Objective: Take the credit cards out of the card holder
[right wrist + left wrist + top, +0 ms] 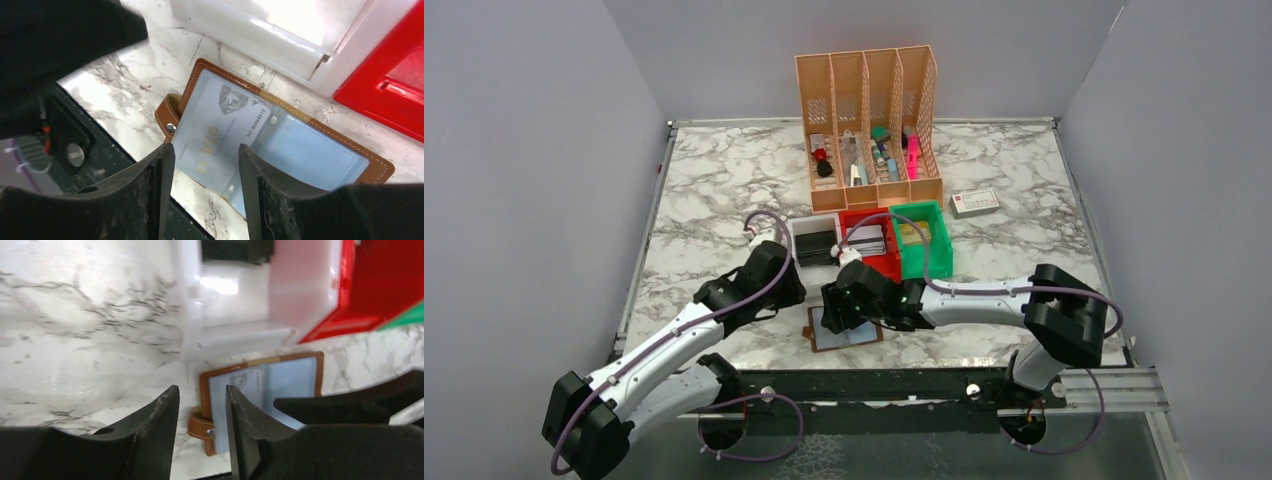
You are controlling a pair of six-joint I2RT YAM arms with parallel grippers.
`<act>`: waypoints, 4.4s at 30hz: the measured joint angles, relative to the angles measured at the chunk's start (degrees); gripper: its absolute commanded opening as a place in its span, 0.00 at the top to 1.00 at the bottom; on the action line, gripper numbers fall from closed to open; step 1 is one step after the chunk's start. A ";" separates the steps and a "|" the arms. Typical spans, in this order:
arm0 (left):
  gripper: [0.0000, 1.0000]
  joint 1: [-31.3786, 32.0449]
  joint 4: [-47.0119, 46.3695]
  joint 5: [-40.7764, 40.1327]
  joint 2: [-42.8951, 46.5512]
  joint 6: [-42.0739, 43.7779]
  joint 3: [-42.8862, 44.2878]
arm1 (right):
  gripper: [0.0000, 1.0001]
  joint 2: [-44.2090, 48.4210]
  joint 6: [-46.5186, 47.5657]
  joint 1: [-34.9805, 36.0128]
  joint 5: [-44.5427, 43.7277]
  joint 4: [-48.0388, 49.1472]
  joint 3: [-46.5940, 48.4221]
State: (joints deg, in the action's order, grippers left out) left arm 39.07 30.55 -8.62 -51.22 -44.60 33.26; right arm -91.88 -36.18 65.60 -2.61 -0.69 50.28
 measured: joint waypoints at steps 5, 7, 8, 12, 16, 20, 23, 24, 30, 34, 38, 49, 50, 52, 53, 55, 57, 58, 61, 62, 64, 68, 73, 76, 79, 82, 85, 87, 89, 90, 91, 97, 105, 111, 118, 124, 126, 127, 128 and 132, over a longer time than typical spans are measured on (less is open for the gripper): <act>0.56 -5.66 3.56 -3.41 1.49 -1.05 0.37 | 0.43 -3.65 1.14 4.07 -6.88 -4.81 3.43; 0.56 -7.72 4.44 -4.09 3.21 -1.55 0.35 | 0.43 -5.29 1.60 5.27 -9.09 -6.69 4.94; 0.56 -8.39 4.72 -4.42 4.17 -1.92 0.31 | 0.43 -6.01 1.79 5.77 -10.01 -7.30 5.55; 0.55 -9.25 5.38 -4.96 7.17 -2.93 0.00 | 0.43 -8.15 2.62 7.23 -12.39 -9.55 7.72; 0.55 -9.35 5.60 -4.98 8.15 -3.19 -0.07 | 0.46 -10.47 3.13 7.96 -13.70 -10.67 9.94; 0.55 -9.38 5.57 -4.94 8.15 -3.15 -0.07 | 0.56 -12.57 3.13 8.22 -15.02 -12.50 12.39; 0.55 -9.38 5.42 -4.90 8.11 -2.95 -0.28 | 0.69 -13.68 2.71 8.28 -16.09 -13.16 13.75; 0.55 -9.38 5.40 -4.87 8.09 -2.93 -0.37 | 0.72 -13.86 2.47 8.28 -16.37 -13.46 13.97; 0.55 -9.38 4.76 -4.35 7.80 -2.62 -1.07 | 0.87 -13.99 1.05 8.28 -17.66 -13.94 14.12; 0.55 -9.38 4.26 -4.00 7.67 -2.29 -1.16 | 0.94 -13.99 0.63 8.28 -17.68 -13.92 14.12; 0.55 -9.38 3.87 -3.34 7.65 -2.08 -1.25 | 0.98 -13.99 0.52 8.28 -17.68 -13.92 14.12; 0.55 -9.38 2.93 -0.90 7.67 -1.07 -1.27 | 0.99 -6.86 0.15 6.27 -11.17 -10.29 7.85; 0.55 -9.38 2.69 -0.28 7.69 -0.76 -1.27 | 0.99 -5.68 -0.02 5.66 -10.01 -9.35 6.91; 0.55 -9.38 1.90 1.53 7.78 -0.09 -1.31 | 0.99 -3.30 -0.70 4.17 -7.61 -7.17 5.03; 0.55 -9.38 1.33 2.51 7.85 0.24 -1.42 | 0.99 -2.34 -1.11 3.39 -6.56 -6.03 4.15; 0.54 -9.38 -0.28 5.42 7.96 1.01 -2.05 | 0.99 -0.74 -2.16 1.57 -4.37 -3.76 2.40; 0.53 -9.38 -2.32 9.03 7.91 1.60 -3.17 | 0.99 0.37 -3.32 0.02 -2.12 -1.25 0.55; 0.52 -9.38 -3.21 10.86 7.87 1.77 -3.72 | 0.99 0.72 -3.96 -0.68 -1.05 -0.09 -0.44; 0.52 -9.38 -7.32 17.11 7.15 2.05 -5.55 | 0.95 1.01 -5.88 -2.82 2.23 2.89 -3.21; 0.52 -9.38 -8.74 18.97 6.71 2.03 -6.12 | 0.92 1.01 -6.29 -3.21 3.04 3.23 -3.76; 0.52 -9.38 -10.82 21.97 5.60 2.03 -7.02 | 0.83 1.01 -6.49 -3.61 4.31 3.28 -4.09; 0.52 -9.38 -11.87 23.30 4.63 1.81 -7.45 | 0.67 1.01 -4.72 -3.56 6.21 4.48 -4.07; 0.51 -9.38 -10.23 19.06 5.90 0.61 -7.45 | 0.56 -0.04 -1.11 -2.56 6.25 3.54 -2.62; 0.51 -9.38 -8.04 15.28 7.19 -0.42 -7.39 | 0.52 -2.08 1.16 -0.98 4.85 1.81 0.02; 0.51 -9.38 -5.77 11.82 9.07 -1.53 -7.26 | 0.51 -3.69 2.95 1.03 2.84 -0.04 2.03; 0.51 -9.38 -4.09 9.38 11.10 -2.43 -7.13 | 0.51 -5.22 4.59 3.19 0.72 -2.19 4.09; 0.51 -9.38 -3.17 7.54 13.18 -3.23 -7.13 | 0.51 -6.75 6.05 5.03 -1.09 -3.93 5.68; 0.51 -9.38 -2.89 6.86 13.86 -3.65 -7.13 | 0.51 -7.65 6.84 5.99 -1.88 -5.20 6.51; 0.51 -9.38 -2.45 6.34 14.21 -4.02 -7.13 | 0.51 -8.76 7.63 6.82 -2.73 -6.29 7.30; 0.51 -9.38 -2.25 6.21 14.21 -4.11 -7.13 | 0.50 -9.33 7.82 7.17 -3.23 -6.80 7.76; 0.51 -9.38 -2.03 6.10 14.19 -4.22 -7.13 | 0.50 -9.84 7.98 7.52 -3.85 -7.28 8.31; 0.51 -9.38 -1.62 5.92 13.94 -4.28 -7.13 | 0.45 -12.61 8.22 9.25 -8.85 -11.23 12.48; 0.51 -9.38 -1.57 5.75 13.92 -4.31 -7.13 | 0.47 -13.35 7.72 9.81 -13.22 -13.09 13.51; 0.51 -9.38 -1.53 5.55 13.92 -4.26 -7.13 | 0.71 -13.44 7.21 9.81 -12.90 -12.61 13.49; 0.51 -9.38 -1.44 5.55 13.92 -4.26 -7.13 | 0.88 -13.46 6.25 9.73 -12.61 -12.39 13.35; 0.51 -9.38 -1.27 5.57 13.92 -4.24 -7.13 | 0.95 -13.44 6.01 9.70 -11.93 -12.13 13.31; 0.51 -9.38 -1.22 5.60 13.92 -4.22 -7.13 | 0.98 -13.44 5.81 9.66 -11.76 -12.02 13.31; 0.51 -9.38 -1.22 5.60 13.90 -4.17 -7.13 | 0.99 -13.42 5.73 9.55 -11.50 -11.96 13.31; 0.51 -9.38 -1.22 5.66 13.88 -4.04 -7.13 | 0.99 -13.33 5.60 9.20 -11.02 -11.85 13.29; 0.51 -9.38 -1.20 6.62 13.07 -3.37 -7.02 | 0.99 -12.22 4.48 6.82 -6.29 -9.33 11.39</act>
State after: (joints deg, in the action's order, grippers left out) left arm 29.69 29.34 -2.00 -38.15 -47.97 26.24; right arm -104.09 -31.70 72.42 -8.91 -10.02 61.67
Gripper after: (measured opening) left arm 0.486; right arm 0.016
